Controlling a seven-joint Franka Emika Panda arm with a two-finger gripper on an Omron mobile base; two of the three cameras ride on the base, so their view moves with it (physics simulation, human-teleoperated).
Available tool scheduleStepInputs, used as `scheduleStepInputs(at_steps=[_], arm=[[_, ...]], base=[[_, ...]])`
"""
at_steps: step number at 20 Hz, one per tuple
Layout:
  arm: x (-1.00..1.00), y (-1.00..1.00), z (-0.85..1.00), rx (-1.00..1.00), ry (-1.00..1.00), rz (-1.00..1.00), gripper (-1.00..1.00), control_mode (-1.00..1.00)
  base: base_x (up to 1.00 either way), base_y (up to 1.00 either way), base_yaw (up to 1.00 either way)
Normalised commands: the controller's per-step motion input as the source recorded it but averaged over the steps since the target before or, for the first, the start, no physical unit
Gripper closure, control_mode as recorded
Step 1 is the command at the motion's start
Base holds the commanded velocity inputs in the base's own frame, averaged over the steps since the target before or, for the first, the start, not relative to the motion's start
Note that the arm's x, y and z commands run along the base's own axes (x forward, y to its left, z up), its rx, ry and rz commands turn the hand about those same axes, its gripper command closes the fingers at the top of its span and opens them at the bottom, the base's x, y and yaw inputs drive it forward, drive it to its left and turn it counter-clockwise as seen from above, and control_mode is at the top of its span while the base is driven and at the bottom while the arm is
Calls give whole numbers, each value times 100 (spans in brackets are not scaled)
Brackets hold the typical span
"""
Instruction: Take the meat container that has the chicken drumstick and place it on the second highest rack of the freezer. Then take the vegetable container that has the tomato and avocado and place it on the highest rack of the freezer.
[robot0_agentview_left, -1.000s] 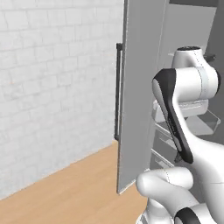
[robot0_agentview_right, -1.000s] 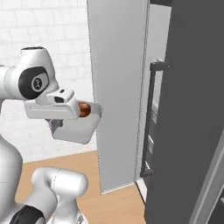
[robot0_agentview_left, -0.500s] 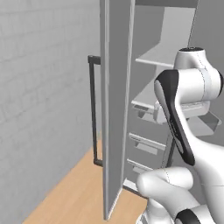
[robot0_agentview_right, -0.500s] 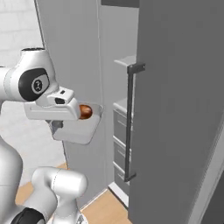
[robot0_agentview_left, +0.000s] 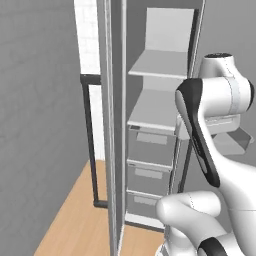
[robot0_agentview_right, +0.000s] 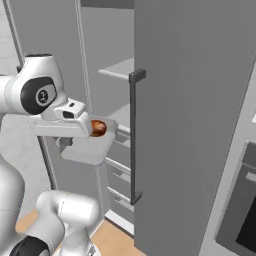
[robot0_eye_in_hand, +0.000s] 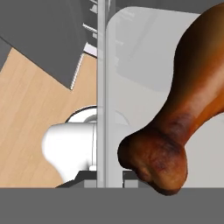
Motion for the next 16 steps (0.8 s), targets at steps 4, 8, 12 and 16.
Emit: scheduleStepInputs(at_steps=[4,8,12,16], arm=[[0,0,0,0,0,0,100,100],[0,0,0,0,0,0,100,100],[0,0,0,0,0,0,100,100],[0,0,0,0,0,0,100,100]], base=[[4,39,-19],[31,34,-1],[38,10,0],[55,0,0]])
